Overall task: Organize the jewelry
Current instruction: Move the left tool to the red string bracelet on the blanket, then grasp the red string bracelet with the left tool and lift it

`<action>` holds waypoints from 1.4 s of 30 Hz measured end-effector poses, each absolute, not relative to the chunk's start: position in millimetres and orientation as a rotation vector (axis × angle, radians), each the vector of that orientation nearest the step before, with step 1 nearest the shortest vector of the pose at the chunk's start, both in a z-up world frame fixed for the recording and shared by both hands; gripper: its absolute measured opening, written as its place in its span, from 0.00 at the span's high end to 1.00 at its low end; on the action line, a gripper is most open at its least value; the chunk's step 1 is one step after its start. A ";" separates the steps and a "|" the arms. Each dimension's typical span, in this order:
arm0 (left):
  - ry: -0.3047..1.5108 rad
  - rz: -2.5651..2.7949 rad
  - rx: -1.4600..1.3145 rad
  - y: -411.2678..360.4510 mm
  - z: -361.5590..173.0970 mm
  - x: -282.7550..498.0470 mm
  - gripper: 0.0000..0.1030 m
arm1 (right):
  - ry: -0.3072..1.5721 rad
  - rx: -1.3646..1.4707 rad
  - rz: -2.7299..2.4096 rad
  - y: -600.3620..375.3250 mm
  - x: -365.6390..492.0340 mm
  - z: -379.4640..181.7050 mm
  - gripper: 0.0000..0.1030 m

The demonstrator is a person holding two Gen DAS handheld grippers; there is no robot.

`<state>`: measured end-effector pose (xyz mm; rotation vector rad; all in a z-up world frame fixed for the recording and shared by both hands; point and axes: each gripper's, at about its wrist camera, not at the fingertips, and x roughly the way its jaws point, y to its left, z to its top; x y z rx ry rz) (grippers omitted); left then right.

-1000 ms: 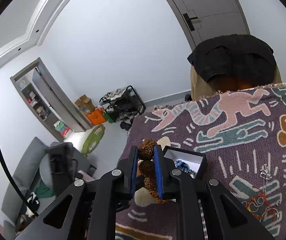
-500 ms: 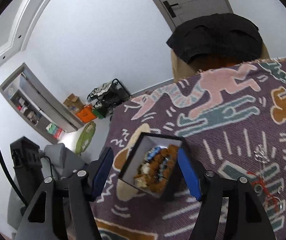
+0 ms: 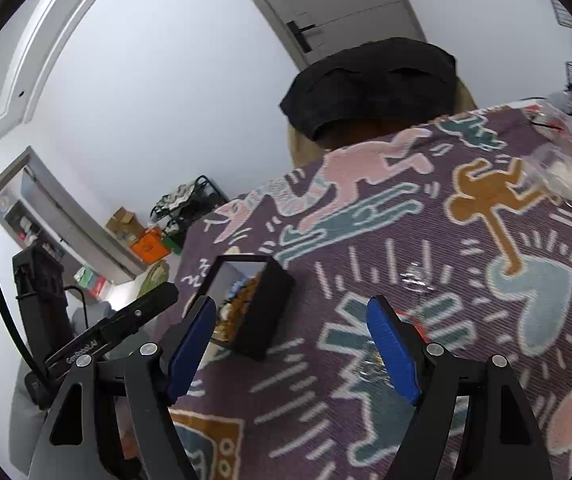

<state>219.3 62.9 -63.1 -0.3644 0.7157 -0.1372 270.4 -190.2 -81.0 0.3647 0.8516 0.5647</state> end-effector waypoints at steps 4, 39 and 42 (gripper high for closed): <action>0.725 -0.169 -0.330 42.7 -63.1 218.8 0.14 | 0.852 0.372 0.524 -213.1 267.6 -87.9 0.24; 1.018 -0.371 -0.086 -98.2 -144.1 288.4 0.78 | 0.915 0.471 0.388 -328.8 256.3 -149.6 0.52; 1.048 -0.362 -0.072 -101.0 -152.2 293.3 0.82 | 0.921 0.482 0.385 -332.2 257.8 -152.2 0.52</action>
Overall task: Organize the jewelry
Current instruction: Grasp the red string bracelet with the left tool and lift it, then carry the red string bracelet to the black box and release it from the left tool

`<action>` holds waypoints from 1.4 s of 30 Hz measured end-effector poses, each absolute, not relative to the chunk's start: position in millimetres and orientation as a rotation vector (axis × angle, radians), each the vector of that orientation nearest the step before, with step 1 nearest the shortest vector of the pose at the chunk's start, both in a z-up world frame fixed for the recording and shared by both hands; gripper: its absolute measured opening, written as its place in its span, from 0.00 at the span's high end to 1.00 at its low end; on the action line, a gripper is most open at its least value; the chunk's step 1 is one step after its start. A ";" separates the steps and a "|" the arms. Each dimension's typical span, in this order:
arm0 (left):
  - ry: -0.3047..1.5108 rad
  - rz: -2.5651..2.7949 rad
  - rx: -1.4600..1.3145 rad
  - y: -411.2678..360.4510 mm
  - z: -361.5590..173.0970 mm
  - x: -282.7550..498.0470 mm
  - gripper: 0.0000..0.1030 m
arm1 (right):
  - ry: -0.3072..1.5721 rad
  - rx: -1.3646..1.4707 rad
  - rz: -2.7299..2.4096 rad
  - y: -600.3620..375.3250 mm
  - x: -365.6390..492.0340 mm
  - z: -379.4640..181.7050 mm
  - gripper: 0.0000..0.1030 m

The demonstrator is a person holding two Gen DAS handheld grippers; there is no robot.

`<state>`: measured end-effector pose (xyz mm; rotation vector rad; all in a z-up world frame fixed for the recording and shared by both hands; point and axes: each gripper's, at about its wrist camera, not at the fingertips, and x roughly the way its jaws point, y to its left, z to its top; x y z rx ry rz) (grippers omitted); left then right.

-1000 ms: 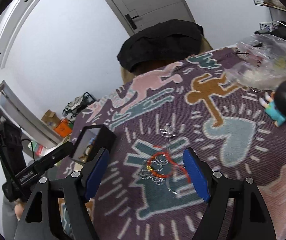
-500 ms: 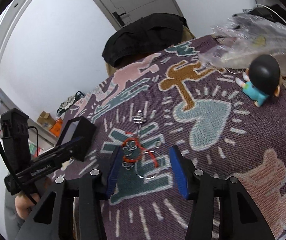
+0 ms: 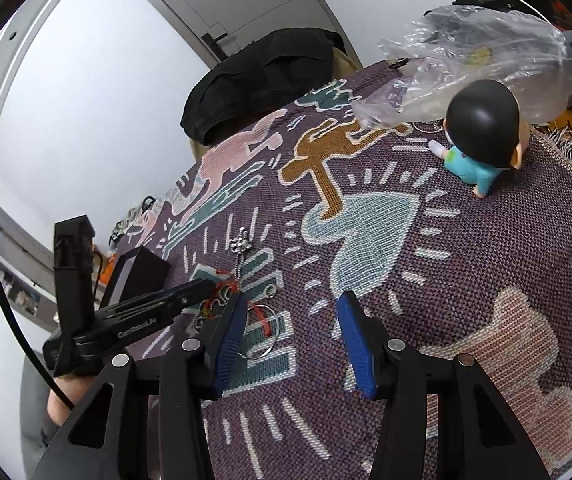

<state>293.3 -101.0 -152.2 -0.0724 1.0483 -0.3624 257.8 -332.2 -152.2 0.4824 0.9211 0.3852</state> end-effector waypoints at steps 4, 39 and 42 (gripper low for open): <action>1.053 -0.352 -0.081 -99.8 -156.5 298.2 0.89 | 0.929 0.493 0.384 -334.7 259.5 -155.8 0.52; 0.819 -0.341 -0.211 -31.8 -68.1 251.8 0.93 | 1.072 0.148 0.441 -243.6 268.5 -179.4 0.50; 0.811 -0.335 -0.226 -23.1 -65.9 249.5 0.93 | 1.077 0.103 0.464 -234.8 267.7 -181.5 0.45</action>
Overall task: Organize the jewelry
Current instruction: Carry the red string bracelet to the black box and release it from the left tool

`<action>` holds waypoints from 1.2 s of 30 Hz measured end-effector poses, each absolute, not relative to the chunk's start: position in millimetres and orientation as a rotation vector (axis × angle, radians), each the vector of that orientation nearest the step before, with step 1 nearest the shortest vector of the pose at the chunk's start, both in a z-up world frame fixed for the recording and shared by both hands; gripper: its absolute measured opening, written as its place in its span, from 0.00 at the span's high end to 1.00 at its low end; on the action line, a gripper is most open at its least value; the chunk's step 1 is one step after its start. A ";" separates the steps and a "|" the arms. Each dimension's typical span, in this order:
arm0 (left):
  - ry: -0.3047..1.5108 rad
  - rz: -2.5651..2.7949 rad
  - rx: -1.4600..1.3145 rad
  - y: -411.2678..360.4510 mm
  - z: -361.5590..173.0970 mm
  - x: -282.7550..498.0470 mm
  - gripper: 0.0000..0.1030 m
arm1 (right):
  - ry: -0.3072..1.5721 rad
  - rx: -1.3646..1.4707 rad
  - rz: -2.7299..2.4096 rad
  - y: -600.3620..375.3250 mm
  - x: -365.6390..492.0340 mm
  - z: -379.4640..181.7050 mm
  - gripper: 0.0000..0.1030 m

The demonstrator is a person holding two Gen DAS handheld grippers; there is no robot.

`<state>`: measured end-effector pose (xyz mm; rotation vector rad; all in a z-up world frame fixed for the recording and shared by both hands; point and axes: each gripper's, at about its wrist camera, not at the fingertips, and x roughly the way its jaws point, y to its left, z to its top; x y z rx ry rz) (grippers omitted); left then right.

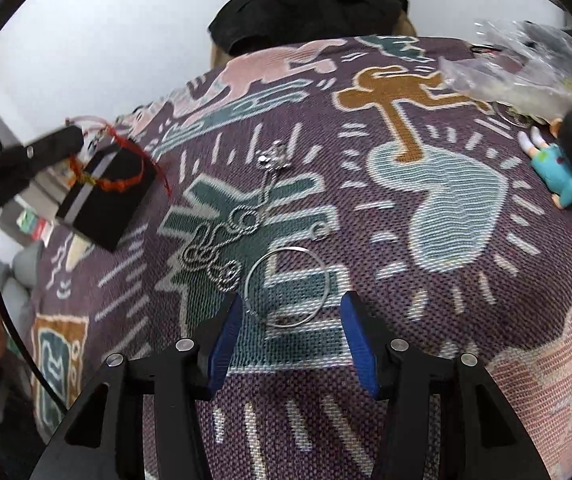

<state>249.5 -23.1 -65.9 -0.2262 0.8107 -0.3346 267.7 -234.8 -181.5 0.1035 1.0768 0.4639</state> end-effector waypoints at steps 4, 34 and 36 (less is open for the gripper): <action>0.804 -0.330 -0.238 -15.3 -65.2 246.6 0.93 | 1.064 0.043 0.468 -225.6 265.1 -181.0 0.34; 0.730 -0.218 -0.302 54.4 -46.7 229.4 0.93 | 0.905 -0.014 0.444 -216.7 260.3 -140.9 0.51; 0.724 -0.202 -0.303 61.3 -45.7 228.6 0.93 | 0.886 -0.006 0.454 -213.8 259.3 -132.9 0.51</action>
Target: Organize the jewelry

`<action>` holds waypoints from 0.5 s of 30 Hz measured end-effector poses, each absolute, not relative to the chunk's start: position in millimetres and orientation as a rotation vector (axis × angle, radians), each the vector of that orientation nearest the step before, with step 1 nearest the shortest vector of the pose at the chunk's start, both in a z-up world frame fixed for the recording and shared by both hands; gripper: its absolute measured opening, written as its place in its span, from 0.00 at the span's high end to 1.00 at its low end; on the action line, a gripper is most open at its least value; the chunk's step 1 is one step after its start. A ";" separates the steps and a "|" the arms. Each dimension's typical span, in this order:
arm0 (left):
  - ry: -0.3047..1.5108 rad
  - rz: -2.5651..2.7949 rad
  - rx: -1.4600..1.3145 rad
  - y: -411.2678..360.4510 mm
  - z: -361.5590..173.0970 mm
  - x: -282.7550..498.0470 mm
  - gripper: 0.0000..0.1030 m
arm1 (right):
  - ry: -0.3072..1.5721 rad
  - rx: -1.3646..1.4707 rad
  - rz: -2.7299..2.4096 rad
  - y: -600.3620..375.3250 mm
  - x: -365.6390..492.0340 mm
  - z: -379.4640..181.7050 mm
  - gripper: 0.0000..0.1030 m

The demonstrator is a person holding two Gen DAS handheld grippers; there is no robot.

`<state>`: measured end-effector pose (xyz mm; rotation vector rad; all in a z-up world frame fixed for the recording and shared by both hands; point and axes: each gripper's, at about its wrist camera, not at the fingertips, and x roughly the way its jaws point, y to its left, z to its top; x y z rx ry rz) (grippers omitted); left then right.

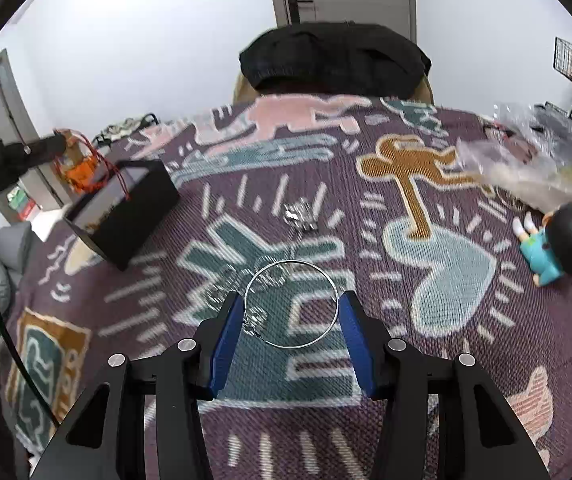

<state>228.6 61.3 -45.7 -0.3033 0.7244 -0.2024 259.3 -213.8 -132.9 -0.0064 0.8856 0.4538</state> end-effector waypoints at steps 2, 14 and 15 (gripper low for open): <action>0.722 -0.185 -0.301 66.9 -46.3 228.1 0.93 | 0.867 0.004 0.467 -210.3 258.7 -124.5 0.51; 0.823 -0.107 -0.384 101.9 -75.4 236.0 0.53 | 0.817 0.008 0.556 -169.6 261.1 -95.5 0.51; 0.803 -0.101 -0.393 106.2 -74.8 232.5 0.44 | 0.816 0.011 0.569 -165.1 261.9 -93.9 0.51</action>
